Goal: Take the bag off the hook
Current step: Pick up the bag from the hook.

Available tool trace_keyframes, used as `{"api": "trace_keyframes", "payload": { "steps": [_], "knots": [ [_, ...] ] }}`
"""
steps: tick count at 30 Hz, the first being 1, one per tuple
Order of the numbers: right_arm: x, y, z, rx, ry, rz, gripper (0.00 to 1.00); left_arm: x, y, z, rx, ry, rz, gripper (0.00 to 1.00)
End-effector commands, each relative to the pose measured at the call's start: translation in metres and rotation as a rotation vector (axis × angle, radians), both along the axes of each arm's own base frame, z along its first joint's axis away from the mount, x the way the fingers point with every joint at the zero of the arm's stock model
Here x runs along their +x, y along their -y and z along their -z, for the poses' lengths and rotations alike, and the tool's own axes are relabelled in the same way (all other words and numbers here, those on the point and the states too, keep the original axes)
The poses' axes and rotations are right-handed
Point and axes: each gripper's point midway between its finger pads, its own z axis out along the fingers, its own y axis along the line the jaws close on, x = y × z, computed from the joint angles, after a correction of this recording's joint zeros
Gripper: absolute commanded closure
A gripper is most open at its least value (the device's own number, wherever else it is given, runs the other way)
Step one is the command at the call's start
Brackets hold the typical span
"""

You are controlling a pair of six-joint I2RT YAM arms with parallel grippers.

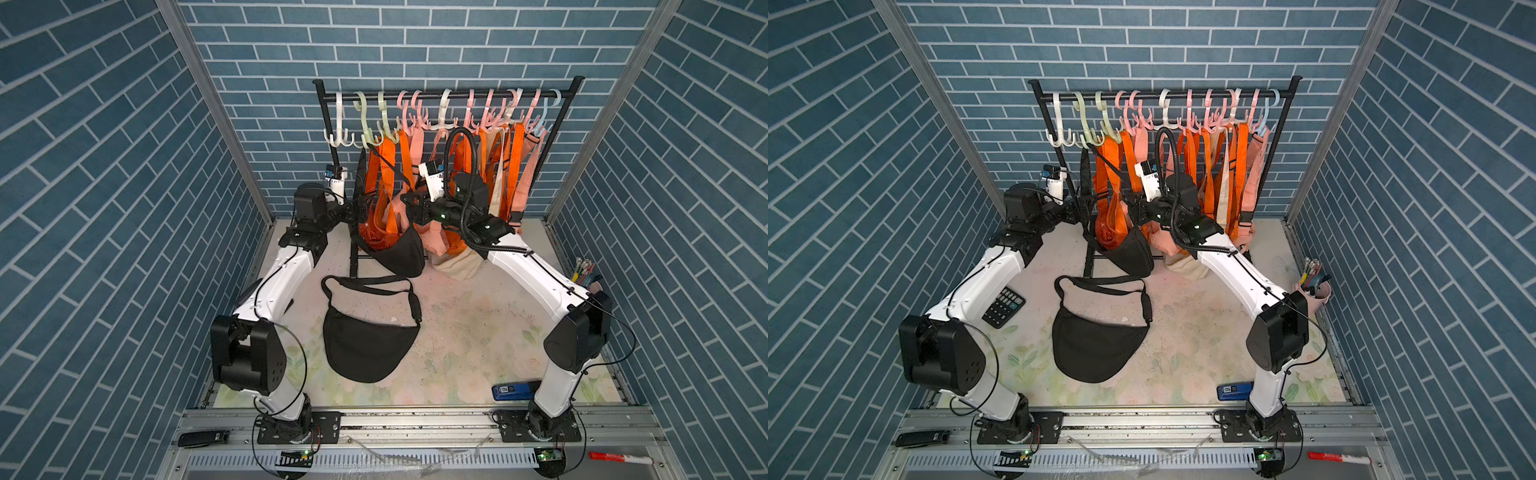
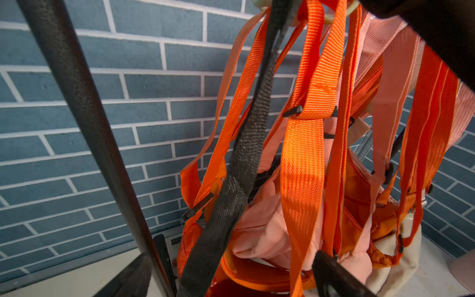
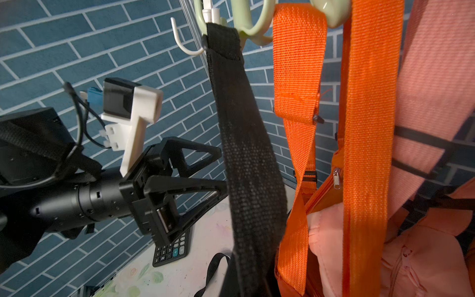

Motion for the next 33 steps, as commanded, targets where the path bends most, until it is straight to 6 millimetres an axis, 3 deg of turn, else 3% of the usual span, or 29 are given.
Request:
{"api": "trace_keyframes", "payload": {
  "steps": [1, 6, 9, 15, 17, 25, 33],
  "knots": [
    [-0.008, 0.007, -0.023, 0.026, 0.075, -0.026, 1.0, 0.011, 0.006, -0.008, 0.0, 0.033, 0.044, 0.05],
    [-0.003, 0.01, -0.019, 0.022, 0.066, -0.03, 1.0, 0.026, 0.013, -0.005, -0.012, 0.038, 0.074, 0.14],
    [0.0, 0.013, -0.017, 0.022, 0.065, -0.027, 1.0, 0.032, 0.018, -0.005, -0.026, 0.043, 0.095, 0.27],
    [0.003, 0.015, -0.018, 0.032, 0.058, -0.027, 1.0, 0.03, 0.027, -0.011, -0.048, 0.05, 0.151, 0.78],
    [0.004, 0.016, -0.019, 0.039, 0.051, -0.027, 1.0, 0.027, 0.027, -0.016, -0.056, 0.051, 0.154, 1.0],
    [0.006, 0.013, -0.028, 0.074, 0.036, -0.031, 1.0, 0.0, 0.013, -0.06, -0.069, 0.116, 0.096, 1.0],
    [0.022, 0.003, -0.026, 0.085, 0.004, -0.019, 1.0, -0.024, -0.001, -0.107, -0.086, 0.177, 0.036, 1.0]
  ]
}}
